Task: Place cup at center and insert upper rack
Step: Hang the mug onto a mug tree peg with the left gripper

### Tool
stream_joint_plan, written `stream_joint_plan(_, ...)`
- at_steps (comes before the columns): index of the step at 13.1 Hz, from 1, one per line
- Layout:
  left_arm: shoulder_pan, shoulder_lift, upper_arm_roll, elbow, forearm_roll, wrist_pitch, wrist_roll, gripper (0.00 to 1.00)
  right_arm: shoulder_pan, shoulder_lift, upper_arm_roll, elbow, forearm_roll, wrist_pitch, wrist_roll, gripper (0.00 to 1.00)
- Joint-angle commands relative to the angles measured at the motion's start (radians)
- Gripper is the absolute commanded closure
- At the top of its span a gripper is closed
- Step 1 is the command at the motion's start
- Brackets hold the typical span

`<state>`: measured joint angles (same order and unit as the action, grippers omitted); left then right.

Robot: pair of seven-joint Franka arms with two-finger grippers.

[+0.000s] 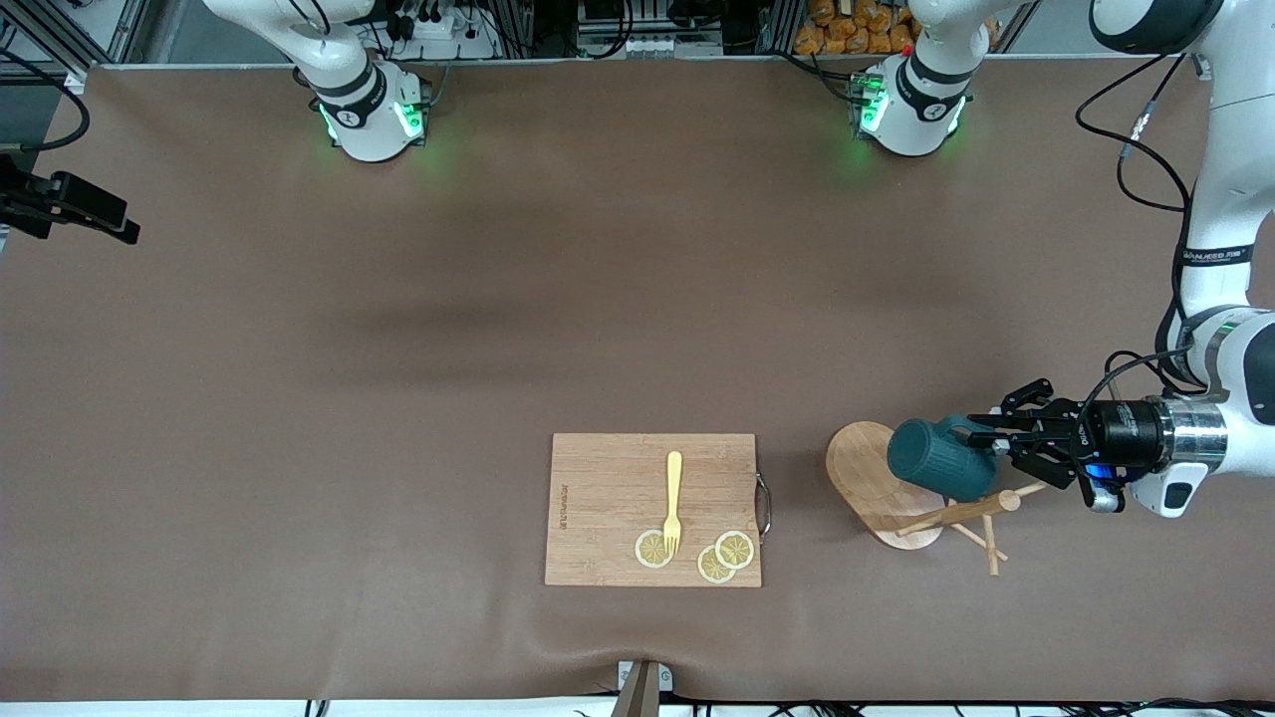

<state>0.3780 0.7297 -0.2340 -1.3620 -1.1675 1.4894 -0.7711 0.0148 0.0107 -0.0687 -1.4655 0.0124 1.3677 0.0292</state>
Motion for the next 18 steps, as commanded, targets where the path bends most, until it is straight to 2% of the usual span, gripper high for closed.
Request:
stream_joint_plan(1,0.007,0.014,-0.007,0.02,-0.029,-0.02,0.006,1.0,-0.006,0.003,0.007,0.01,-0.003,-0.004,0.014,0.0)
stream_joint_plan(13,0.013,0.04,-0.007,0.02,-0.043,-0.044,0.041,1.0,-0.004,0.003,0.007,0.008,-0.003,-0.004,0.014,0.0)
stream_joint_plan(18,0.021,0.046,-0.005,0.018,-0.084,-0.046,0.041,1.0,-0.004,0.003,0.007,0.008,-0.003,-0.004,0.014,0.0)
